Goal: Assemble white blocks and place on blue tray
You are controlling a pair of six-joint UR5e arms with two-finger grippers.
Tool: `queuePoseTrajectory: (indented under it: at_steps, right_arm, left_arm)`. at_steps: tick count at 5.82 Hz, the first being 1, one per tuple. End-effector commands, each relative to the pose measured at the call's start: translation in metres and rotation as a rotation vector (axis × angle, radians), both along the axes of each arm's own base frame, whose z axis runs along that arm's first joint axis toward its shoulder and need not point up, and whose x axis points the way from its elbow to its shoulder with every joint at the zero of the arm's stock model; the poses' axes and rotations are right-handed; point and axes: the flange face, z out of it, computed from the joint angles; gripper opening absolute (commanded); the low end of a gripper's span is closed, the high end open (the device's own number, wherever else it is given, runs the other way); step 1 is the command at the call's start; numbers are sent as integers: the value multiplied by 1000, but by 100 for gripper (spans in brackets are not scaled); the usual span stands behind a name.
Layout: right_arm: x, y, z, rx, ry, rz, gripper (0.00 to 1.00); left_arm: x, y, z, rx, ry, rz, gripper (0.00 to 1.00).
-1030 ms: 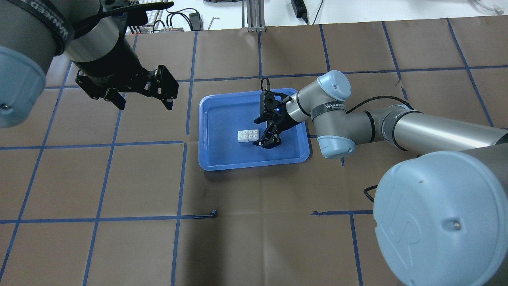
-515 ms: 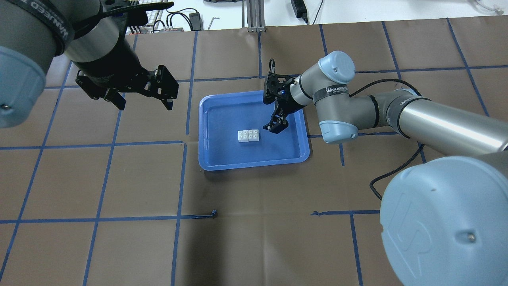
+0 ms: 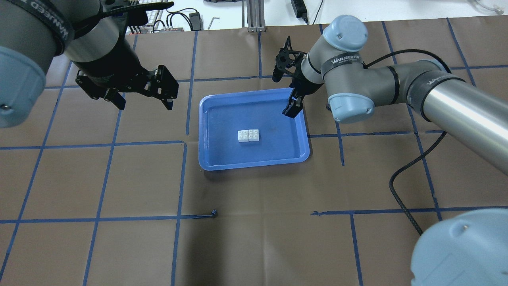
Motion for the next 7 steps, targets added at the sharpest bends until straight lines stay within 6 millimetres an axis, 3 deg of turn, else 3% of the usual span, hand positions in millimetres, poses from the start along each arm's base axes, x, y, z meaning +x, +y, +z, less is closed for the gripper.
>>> queuePoseTrajectory:
  at_steps: [1,2,3,4,6,7]
  right_arm:
    - [-29,-6,63,59,76,-248,100]
    - [-53,1,104,94,87,-474,100]
    - [-78,15,127,151,128,-720,100]
    - [-90,27,144,212,120,-929,100]
    - [-89,54,200,311,135,-1136,100]
    - [-92,65,213,311,133,-1143,100]
  left_arm:
    - [0,0,0,-1,0,0,99]
    - [0,1,1,-2,0,0,99]
    - [0,1,1,-2,0,0,99]
    - [0,1,1,-2,0,0,99]
    - [0,1,1,-2,0,0,99]
    - [0,1,1,-2,0,0,99]
